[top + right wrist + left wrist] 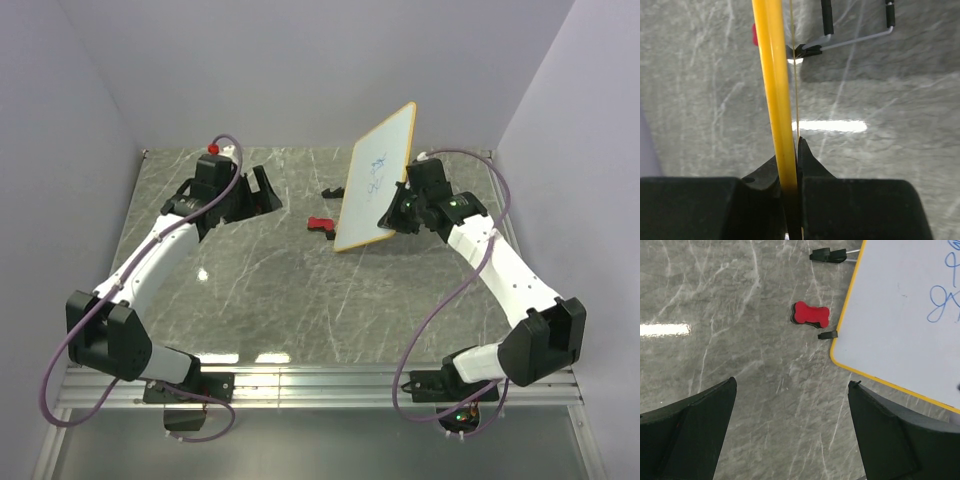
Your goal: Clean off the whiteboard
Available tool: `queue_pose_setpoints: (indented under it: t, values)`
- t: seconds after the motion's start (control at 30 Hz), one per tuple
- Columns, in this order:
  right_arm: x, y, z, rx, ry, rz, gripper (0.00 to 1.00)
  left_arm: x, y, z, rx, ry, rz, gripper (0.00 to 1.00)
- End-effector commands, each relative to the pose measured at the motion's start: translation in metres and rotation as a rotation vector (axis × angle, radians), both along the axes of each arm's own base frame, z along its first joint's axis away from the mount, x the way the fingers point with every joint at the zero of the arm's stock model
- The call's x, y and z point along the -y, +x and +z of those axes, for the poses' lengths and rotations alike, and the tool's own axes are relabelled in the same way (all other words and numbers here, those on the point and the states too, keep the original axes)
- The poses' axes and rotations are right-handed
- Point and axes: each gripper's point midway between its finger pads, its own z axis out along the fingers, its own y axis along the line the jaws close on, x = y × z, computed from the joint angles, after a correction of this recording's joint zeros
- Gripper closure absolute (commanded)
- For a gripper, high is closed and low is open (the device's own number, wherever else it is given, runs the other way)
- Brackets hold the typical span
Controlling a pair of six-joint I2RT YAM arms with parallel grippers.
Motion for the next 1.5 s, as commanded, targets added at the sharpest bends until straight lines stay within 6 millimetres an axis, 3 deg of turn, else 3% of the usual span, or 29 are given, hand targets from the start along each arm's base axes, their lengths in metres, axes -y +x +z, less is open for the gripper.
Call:
queue_pose_setpoints:
  t: [0.0, 0.1, 0.17, 0.2, 0.23, 0.27, 0.3, 0.33, 0.4, 0.43, 0.7, 0.8, 0.97, 1.1, 1.3, 1.47]
  values:
    - [0.104, -0.020, -0.025, -0.083, -0.512, -0.107, 1.00, 0.011, 0.012, 0.008, 0.046, -0.025, -0.031, 0.01]
    - [0.103, -0.019, -0.026, -0.083, -0.510, -0.085, 1.00, 0.028, 0.020, 0.005, 0.071, 0.023, -0.059, 0.01]
    - [0.100, -0.018, -0.026, -0.085, -0.496, -0.066, 1.00, 0.038, 0.027, -0.014, 0.044, 0.091, -0.091, 0.01]
    - [0.094, -0.017, -0.026, -0.081, -0.473, -0.048, 1.00, 0.050, 0.033, -0.006, 0.066, 0.110, -0.104, 0.01]
    - [0.092, -0.016, -0.025, -0.075, -0.466, -0.033, 1.00, 0.056, 0.039, -0.023, 0.033, 0.146, -0.120, 0.02]
    - [0.089, -0.015, -0.023, -0.065, -0.456, -0.023, 1.00, 0.060, 0.040, -0.029, 0.018, 0.167, -0.131, 0.02]
    - [0.086, -0.014, -0.021, -0.059, -0.445, -0.007, 1.00, 0.072, 0.046, -0.020, 0.046, 0.167, -0.157, 0.05]
    - [0.085, -0.013, -0.019, -0.052, -0.447, 0.010, 1.00, 0.076, 0.052, -0.031, 0.034, 0.198, -0.182, 0.06]
    - [0.085, -0.013, -0.014, -0.048, -0.459, 0.037, 1.00, 0.090, 0.061, -0.022, 0.096, 0.222, -0.225, 0.07]
    - [0.087, -0.013, -0.013, -0.049, -0.466, 0.042, 1.00, 0.094, 0.067, -0.027, 0.127, 0.266, -0.267, 0.07]
    - [0.080, -0.038, -0.012, -0.108, -0.393, 0.046, 1.00, 0.125, 0.094, -0.049, 0.241, 0.388, -0.486, 0.07]
    - [0.078, -0.049, -0.010, -0.123, -0.367, 0.053, 1.00, 0.131, 0.101, -0.055, 0.282, 0.453, -0.545, 0.09]
    - [0.086, -0.061, -0.002, -0.122, -0.394, 0.048, 1.00, 0.135, 0.100, -0.087, 0.253, 0.518, -0.687, 0.16]
    - [0.091, -0.065, -0.002, -0.126, -0.412, 0.039, 1.00, 0.139, 0.102, -0.101, 0.231, 0.523, -0.763, 0.33]
    - [0.089, -0.062, -0.005, -0.141, -0.408, 0.037, 1.00, 0.123, 0.105, -0.123, 0.173, 0.558, -0.788, 0.34]
    - [0.087, -0.057, -0.010, -0.164, -0.416, 0.046, 1.00, 0.121, 0.099, -0.133, 0.134, 0.521, -0.851, 0.30]
